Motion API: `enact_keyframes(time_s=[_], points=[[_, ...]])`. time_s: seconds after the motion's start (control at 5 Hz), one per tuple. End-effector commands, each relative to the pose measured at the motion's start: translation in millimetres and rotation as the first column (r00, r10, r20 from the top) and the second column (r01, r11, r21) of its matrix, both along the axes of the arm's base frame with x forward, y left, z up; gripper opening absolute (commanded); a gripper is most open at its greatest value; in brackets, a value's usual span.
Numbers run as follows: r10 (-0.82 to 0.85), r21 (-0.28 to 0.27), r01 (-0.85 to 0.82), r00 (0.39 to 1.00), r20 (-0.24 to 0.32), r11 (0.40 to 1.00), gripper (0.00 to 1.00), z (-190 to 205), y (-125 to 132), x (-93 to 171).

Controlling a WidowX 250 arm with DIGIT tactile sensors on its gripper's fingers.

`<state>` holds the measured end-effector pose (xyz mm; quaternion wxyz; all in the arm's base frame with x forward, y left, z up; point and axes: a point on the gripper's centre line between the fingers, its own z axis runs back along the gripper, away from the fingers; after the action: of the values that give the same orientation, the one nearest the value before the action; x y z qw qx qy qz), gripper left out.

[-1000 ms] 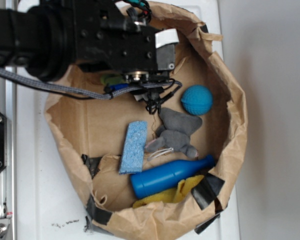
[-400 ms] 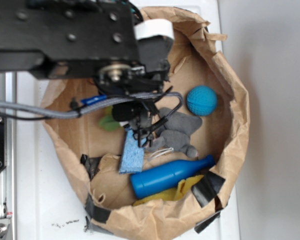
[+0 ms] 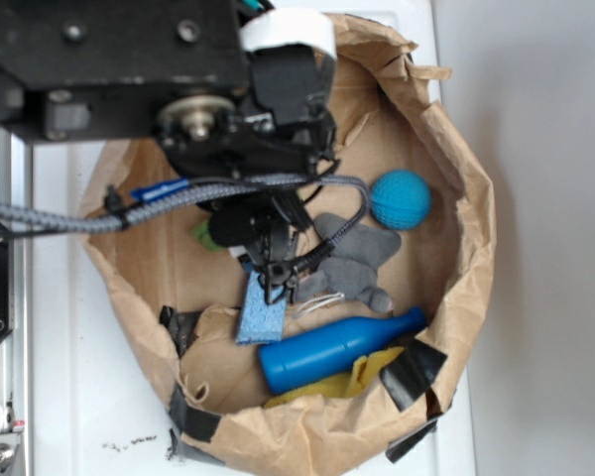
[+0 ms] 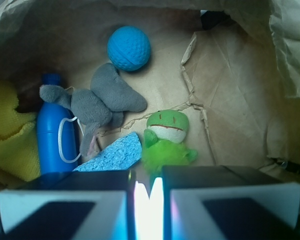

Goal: Grab the green animal.

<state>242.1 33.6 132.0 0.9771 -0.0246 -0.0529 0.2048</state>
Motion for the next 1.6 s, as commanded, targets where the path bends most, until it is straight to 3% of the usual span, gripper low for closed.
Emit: enact_keyframes(time_s=[0.0, 0.2, 0.4, 0.6, 1.2, 1.4], points=[[0.017, 0.063, -0.018, 0.999, 0.03, 0.998, 1.0, -11.6, 30.4, 3.3], [-0.025, 0.096, 0.022, 0.999, 0.03, 0.995, 1.0, -31.7, 36.7, 2.2], [-0.078, 0.084, 0.079, 0.997, -0.013, 0.993, 1.0, -44.8, 37.7, -0.7], [-0.133, 0.112, 0.133, 0.991, -0.004, 0.985, 1.0, -55.6, 34.9, -7.1], [-0.165, 0.124, 0.172, 0.984, -0.062, 0.977, 1.0, -83.3, 40.0, -10.7], [-0.173, 0.099, 0.179, 0.982, -0.072, 0.979, 1.0, -85.8, 31.4, -13.5]])
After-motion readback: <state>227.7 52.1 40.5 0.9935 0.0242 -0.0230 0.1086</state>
